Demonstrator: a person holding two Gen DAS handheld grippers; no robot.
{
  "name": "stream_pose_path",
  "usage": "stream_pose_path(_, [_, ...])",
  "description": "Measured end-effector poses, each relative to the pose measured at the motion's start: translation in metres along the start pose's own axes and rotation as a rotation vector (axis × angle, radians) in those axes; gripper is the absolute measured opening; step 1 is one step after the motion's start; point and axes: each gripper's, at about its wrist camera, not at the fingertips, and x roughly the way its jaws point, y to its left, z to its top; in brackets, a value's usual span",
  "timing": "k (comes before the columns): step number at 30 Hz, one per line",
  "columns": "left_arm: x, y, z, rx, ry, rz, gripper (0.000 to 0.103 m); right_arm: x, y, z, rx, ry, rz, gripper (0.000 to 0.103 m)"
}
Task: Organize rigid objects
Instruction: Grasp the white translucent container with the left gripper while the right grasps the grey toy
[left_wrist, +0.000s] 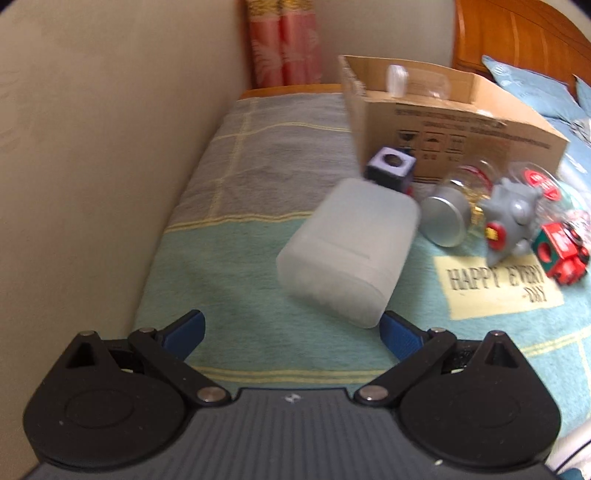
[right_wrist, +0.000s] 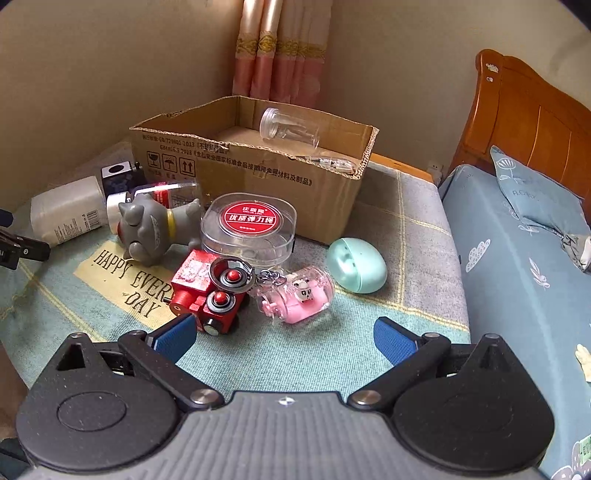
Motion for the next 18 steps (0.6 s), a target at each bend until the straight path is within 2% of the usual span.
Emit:
stream_pose_path(7, [0.014, 0.016, 0.008, -0.089, 0.016, 0.06, 0.1, -0.007, 0.008, 0.008, -0.024, -0.033, 0.015, 0.103])
stream_pose_path(9, [0.015, 0.016, 0.009, -0.091, 0.021, 0.05, 0.1, -0.008, 0.011, 0.009, -0.034, -0.039, 0.016, 0.103])
stream_pose_path(11, [0.011, 0.013, 0.009, -0.07, 0.019, 0.006, 0.1, -0.01, 0.013, 0.01, -0.044, -0.046, 0.02, 0.103])
stream_pose_path(15, [0.004, 0.004, 0.011, -0.058, 0.004, -0.146, 0.1, -0.011, 0.017, 0.012, -0.06, -0.057, 0.037, 0.103])
stream_pose_path(18, [0.009, -0.005, 0.019, -0.068, -0.003, -0.184, 0.1, -0.01, 0.022, 0.015, -0.07, -0.063, 0.049, 0.103])
